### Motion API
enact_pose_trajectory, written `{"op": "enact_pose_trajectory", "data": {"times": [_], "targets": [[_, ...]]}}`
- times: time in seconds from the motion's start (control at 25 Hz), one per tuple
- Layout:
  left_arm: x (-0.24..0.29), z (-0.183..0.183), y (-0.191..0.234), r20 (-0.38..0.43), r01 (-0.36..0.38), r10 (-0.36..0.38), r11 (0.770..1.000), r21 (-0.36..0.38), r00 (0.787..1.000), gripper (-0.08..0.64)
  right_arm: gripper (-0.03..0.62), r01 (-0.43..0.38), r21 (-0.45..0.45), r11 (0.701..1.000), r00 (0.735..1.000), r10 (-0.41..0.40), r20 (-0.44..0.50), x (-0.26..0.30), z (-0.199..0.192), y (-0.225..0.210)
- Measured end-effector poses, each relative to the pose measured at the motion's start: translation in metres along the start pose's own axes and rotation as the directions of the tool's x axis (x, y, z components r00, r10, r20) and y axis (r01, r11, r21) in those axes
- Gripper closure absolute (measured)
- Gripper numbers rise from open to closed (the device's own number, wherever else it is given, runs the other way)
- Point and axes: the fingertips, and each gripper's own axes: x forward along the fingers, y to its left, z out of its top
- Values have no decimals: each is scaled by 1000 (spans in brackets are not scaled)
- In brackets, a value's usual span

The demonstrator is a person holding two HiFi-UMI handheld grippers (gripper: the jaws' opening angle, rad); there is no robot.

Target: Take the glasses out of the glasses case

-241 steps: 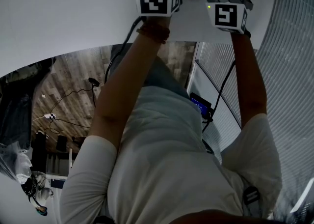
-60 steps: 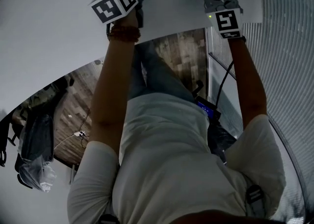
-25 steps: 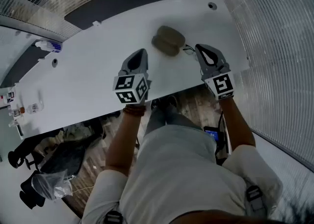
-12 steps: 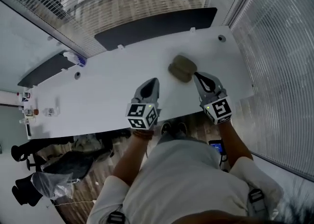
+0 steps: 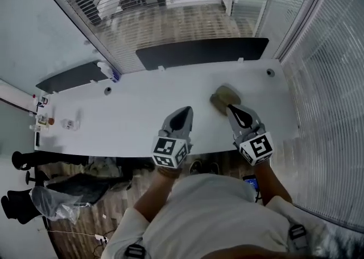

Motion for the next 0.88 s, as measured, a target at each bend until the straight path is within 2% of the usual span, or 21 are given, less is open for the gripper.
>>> {"op": "enact_pose_trajectory", "data": {"times": [0.16, 0.36, 0.56, 0.88], "targets": [[-10, 13, -8, 9, 11, -11, 1000, 14, 1000, 558, 591, -9, 4, 1000, 1000, 9, 7, -5, 15, 11], [-23, 25, -15, 66, 26, -26, 1000, 5, 997, 558, 591, -42, -3, 999, 999, 42, 20, -5, 35, 28], [-35, 24, -33, 97, 68, -74, 996, 60, 993, 557, 591, -69, 3, 998, 996, 69, 53, -14, 47, 49], [-34, 21, -35, 94, 87, -88, 996, 22, 992, 557, 591, -104, -4, 995, 993, 104, 51, -14, 49, 69]]}}
